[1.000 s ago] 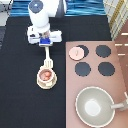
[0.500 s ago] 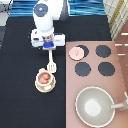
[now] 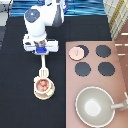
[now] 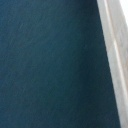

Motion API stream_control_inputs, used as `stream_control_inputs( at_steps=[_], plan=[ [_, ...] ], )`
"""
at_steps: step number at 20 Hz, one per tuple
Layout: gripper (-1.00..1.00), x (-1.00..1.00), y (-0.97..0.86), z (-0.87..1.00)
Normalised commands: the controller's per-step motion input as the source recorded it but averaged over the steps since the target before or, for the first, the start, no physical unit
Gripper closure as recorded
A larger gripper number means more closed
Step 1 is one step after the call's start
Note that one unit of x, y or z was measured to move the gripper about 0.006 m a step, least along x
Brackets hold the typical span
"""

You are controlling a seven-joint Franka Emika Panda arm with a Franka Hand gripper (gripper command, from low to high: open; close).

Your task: Take the lid off the pot, put the pot on the plate, and use the tool to push the pot to the front of the table.

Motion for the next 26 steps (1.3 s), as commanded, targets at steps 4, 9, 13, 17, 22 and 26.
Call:
stream_control_inputs(
  at_steps=[4, 9, 13, 17, 22, 26],
  plan=[
    [1.00, 1.00, -0.04, 0.20],
    [1.00, 0.92, 0.19, 0.22],
    [1.00, 0.03, 0.85, 0.02],
    [1.00, -0.04, 0.89, 0.00],
    [1.00, -0.13, 0.93, -0.03],
    [1.00, -0.24, 0.17, 0.11]
  ],
)
